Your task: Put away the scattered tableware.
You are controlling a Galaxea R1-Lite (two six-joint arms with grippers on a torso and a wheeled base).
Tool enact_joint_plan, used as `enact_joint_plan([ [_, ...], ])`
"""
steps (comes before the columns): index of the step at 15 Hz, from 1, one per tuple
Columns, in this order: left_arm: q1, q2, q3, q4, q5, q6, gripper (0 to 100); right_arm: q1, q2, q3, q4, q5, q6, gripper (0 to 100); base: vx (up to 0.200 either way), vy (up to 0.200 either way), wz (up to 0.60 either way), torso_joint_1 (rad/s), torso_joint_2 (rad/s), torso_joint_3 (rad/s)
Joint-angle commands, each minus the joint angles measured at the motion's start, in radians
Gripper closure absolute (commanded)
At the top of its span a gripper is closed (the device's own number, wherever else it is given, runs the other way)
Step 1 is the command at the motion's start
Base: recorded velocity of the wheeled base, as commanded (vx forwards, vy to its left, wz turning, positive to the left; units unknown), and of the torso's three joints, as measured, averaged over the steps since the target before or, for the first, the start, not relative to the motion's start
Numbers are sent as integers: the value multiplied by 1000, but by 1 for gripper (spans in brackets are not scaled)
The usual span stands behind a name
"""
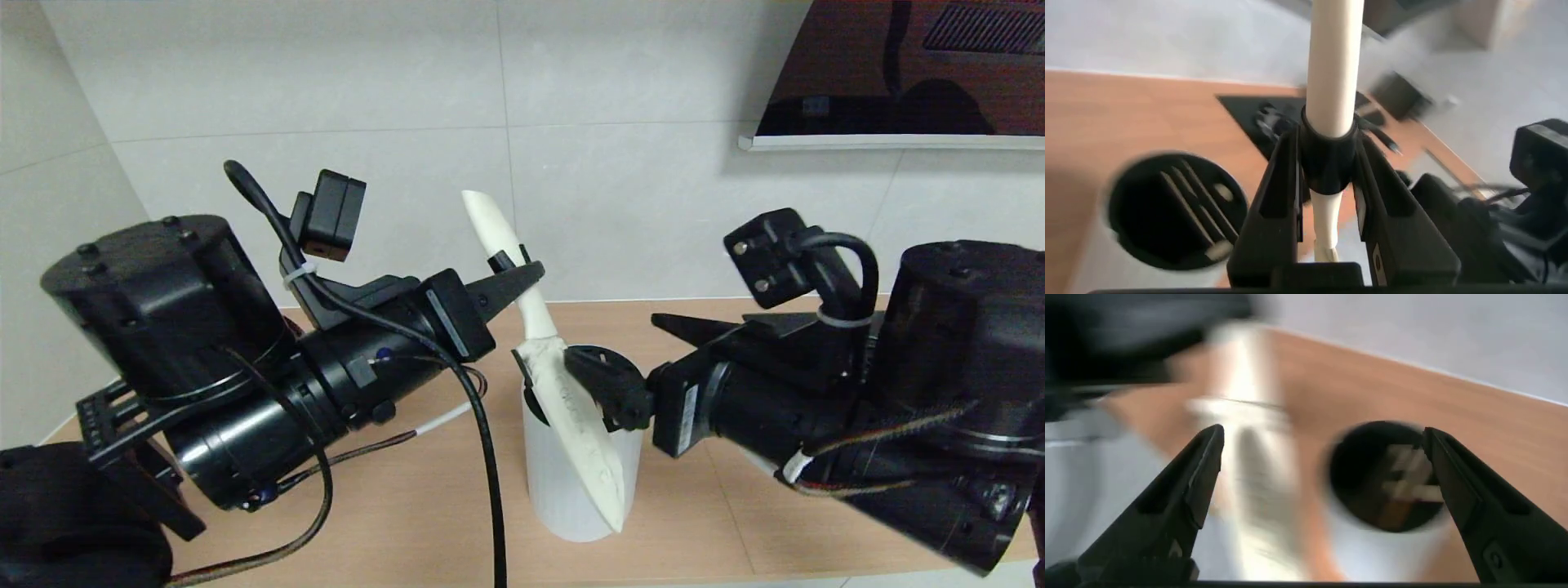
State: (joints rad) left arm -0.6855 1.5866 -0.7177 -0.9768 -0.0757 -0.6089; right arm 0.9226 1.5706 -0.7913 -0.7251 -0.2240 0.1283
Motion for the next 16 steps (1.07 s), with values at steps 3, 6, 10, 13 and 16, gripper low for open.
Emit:
enact_joint_plan([
  [3, 0, 41, -299, 173, 217, 170, 100, -212, -87, -28, 84, 106, 1, 0, 0, 0, 0, 0, 0, 0],
  [6, -9, 73, -304, 136, 386, 291, 100, -277, -50, -46, 84, 106, 2, 0, 0, 0, 0, 0, 0, 0],
  [10, -131, 99, -270, 41, 559, 462, 100, -297, -26, -46, 84, 100, 4, 0, 0, 0, 0, 0, 0, 0],
  [13, -169, 188, -232, -141, 630, 592, 100, -297, -26, -45, 84, 80, 2, 0, 0, 0, 0, 0, 0, 0],
  [16, -184, 242, -230, -223, 686, 641, 100, -297, -24, -45, 84, 75, 2, 0, 0, 0, 0, 0, 0, 0],
])
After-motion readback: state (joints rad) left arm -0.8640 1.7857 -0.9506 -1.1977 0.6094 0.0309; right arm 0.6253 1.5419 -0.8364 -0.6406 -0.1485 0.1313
